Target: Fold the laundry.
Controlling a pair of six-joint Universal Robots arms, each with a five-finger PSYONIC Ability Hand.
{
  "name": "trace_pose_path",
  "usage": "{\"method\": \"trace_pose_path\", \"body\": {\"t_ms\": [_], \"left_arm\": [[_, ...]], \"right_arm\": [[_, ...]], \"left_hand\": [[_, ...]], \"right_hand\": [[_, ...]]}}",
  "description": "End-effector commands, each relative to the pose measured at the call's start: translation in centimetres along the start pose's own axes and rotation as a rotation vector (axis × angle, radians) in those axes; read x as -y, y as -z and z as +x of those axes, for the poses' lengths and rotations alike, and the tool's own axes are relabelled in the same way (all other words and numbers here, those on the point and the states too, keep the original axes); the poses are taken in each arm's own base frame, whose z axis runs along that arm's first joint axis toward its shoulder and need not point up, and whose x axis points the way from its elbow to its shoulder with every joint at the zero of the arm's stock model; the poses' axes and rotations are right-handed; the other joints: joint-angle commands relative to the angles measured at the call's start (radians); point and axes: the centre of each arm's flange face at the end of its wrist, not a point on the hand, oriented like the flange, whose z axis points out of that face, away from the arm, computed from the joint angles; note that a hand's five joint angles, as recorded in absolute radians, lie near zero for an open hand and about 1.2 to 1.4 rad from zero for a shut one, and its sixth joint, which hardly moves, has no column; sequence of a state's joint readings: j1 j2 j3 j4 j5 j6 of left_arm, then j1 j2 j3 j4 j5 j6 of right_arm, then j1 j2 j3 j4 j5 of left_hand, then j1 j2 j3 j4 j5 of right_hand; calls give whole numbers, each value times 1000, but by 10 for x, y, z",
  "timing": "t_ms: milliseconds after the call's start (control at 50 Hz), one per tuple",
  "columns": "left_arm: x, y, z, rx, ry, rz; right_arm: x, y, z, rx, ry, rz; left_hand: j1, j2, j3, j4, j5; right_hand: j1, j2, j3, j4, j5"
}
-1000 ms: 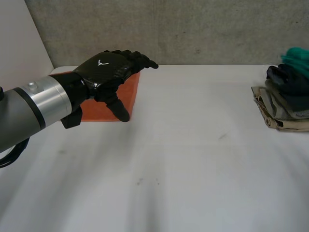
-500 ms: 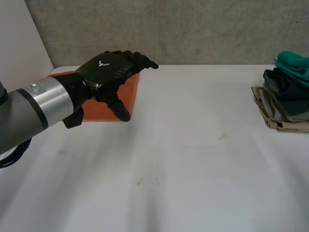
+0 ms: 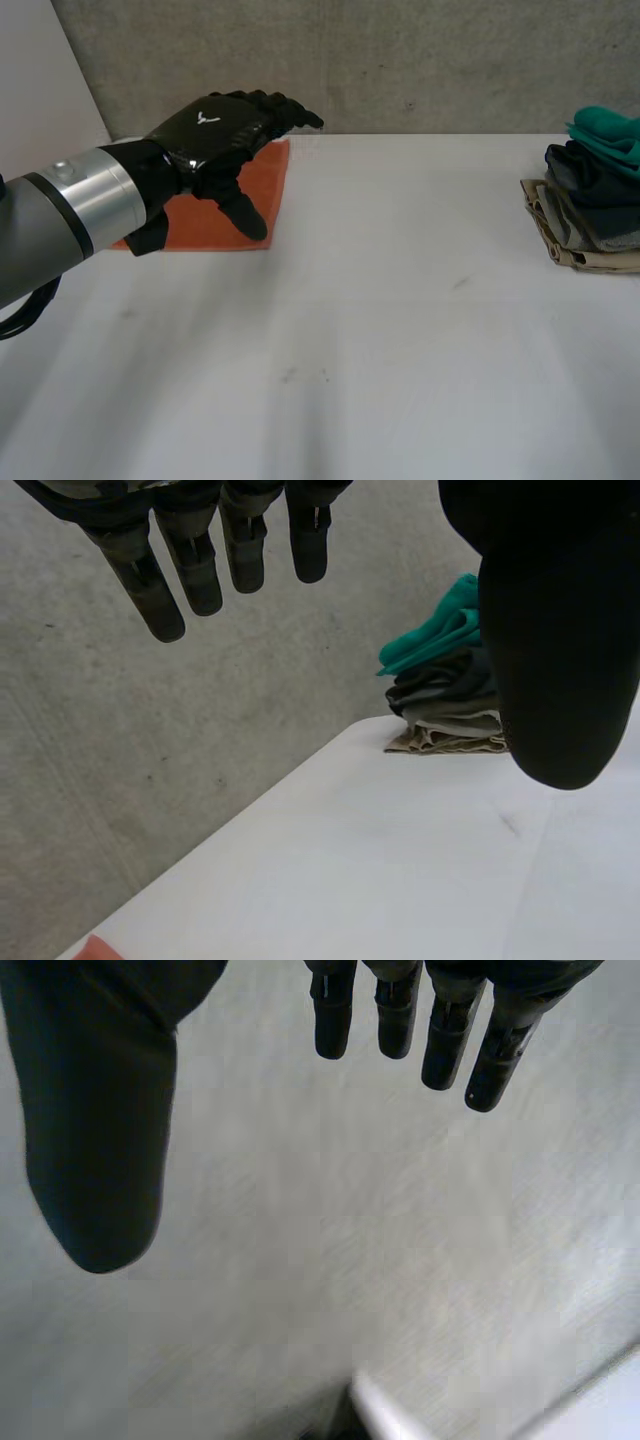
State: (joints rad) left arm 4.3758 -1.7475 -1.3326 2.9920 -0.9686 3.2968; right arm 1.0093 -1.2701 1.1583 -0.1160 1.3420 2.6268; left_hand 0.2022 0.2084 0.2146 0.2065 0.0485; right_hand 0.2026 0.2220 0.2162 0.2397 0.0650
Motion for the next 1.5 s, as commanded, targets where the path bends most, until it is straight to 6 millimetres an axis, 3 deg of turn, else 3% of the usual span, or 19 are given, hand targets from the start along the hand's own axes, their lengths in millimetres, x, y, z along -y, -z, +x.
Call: {"method": "trace_pose_path", "body": {"t_ms": [20,80,100,120,160,220,240,260,280,340,360,440,680,940,1140,1500], "left_arm": [[6,-6,-27,150,-58,78],[9,-9,-50,266,-97,129],[9,-11,-57,298,-110,142],[9,-11,-61,317,-119,153],[-3,-18,-77,352,-132,146],[-30,-28,-102,384,-127,94],[-55,-34,-121,405,-116,27],[-58,-34,-122,407,-116,19],[-77,-39,-129,406,-111,-33],[-106,-47,-133,386,-117,-116],[-124,-52,-132,357,-129,-163],[-158,-64,-128,283,-140,-232],[-197,-90,-124,227,-124,-250],[-206,-115,-129,227,-146,-227],[-221,-127,-134,221,-138,-241],[-226,-137,-143,254,-166,-207]], "right_arm": [[123,42,-77,128,-189,468],[152,88,-111,287,-311,573],[157,101,-122,339,-337,591],[164,129,-143,444,-386,615],[165,156,-165,554,-421,615],[157,211,-204,759,-451,573],[153,224,-212,806,-451,556],[145,247,-226,887,-448,516],[139,256,-233,919,-443,486],[113,283,-256,1028,-403,362],[105,287,-260,1042,-389,329],[80,292,-270,1057,-329,204],[51,301,-274,1033,-273,69],[31,309,-282,1059,-255,3],[27,305,-282,1045,-252,-15],[25,307,-282,1049,-250,-23]], "left_hand": [[8,2,-4,4,-12],[8,2,-4,4,-12],[8,2,-4,4,-12],[8,2,-4,4,-12],[14,8,2,10,-7],[17,11,5,13,-4],[20,14,8,16,-1],[20,14,8,16,-1],[23,17,11,19,2],[38,31,25,33,17],[64,58,51,60,43],[85,78,72,80,64],[190,184,178,186,170],[299,293,287,295,278],[422,416,410,418,401],[678,672,665,673,657]], "right_hand": [[-28,-47,-42,-65,-65],[-28,-47,-42,-65,-65],[-28,-47,-42,-65,-65],[-28,-47,-42,-65,-65],[-28,-47,-42,-65,-65],[-28,-47,-42,-65,-65],[-28,-47,-42,-65,-65],[-28,-47,-42,-65,-65],[-28,-47,-42,-65,-65],[-28,-47,-42,-65,-65],[-28,-47,-42,-65,-65],[-28,-47,-42,-65,-65],[-28,-47,-42,-65,-65],[-28,-47,-42,-65,-65],[-28,-47,-42,-65,-65],[-28,-47,-42,-65,-65]]}}
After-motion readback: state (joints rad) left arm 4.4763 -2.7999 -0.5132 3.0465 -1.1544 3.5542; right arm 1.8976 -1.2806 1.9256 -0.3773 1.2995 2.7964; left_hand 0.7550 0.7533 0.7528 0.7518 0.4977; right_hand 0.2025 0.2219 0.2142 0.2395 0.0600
